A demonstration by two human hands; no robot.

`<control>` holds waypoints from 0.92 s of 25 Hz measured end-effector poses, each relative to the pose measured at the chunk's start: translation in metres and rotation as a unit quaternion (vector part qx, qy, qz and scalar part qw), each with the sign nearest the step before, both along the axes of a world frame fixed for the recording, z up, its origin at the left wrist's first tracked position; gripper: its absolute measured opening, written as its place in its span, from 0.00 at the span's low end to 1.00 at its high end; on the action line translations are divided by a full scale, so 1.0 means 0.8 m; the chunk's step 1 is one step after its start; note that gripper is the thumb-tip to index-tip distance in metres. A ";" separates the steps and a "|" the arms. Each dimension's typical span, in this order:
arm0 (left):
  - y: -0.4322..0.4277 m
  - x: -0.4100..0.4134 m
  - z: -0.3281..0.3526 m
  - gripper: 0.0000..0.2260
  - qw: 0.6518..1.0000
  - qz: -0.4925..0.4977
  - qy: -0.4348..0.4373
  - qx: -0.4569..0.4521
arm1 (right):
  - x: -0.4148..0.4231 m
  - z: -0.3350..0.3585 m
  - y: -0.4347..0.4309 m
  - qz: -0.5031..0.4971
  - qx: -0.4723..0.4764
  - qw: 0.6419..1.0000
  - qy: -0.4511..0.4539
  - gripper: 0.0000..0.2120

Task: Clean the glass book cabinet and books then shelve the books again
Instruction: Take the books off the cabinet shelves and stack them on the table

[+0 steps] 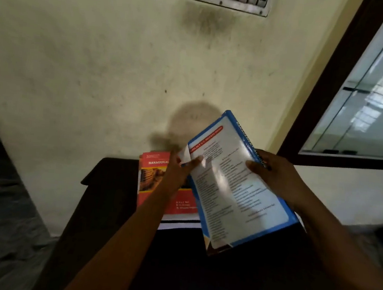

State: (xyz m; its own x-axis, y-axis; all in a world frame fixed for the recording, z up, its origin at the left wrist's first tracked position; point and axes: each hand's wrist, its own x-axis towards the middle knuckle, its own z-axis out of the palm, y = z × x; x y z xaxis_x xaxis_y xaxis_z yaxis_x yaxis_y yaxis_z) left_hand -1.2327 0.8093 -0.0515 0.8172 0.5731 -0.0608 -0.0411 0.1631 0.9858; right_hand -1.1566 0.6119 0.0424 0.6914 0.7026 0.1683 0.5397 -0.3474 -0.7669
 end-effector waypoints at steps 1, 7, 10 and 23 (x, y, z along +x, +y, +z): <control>0.007 0.000 0.000 0.34 1.000 0.008 -0.005 0.020 | -0.002 -0.005 -0.002 0.005 0.021 0.999 0.046 0.08; 0.046 0.002 -0.009 0.20 0.982 0.110 -0.084 0.128 | 0.010 -0.036 0.000 -0.037 0.074 0.975 0.208 0.12; 0.061 0.001 -0.007 0.13 0.988 0.110 -0.071 0.088 | 0.016 -0.042 0.007 -0.040 0.068 0.977 0.200 0.12; 0.085 0.002 -0.010 0.21 0.982 0.048 0.018 -0.181 | 0.032 -0.071 0.026 -0.035 0.084 0.954 0.285 0.14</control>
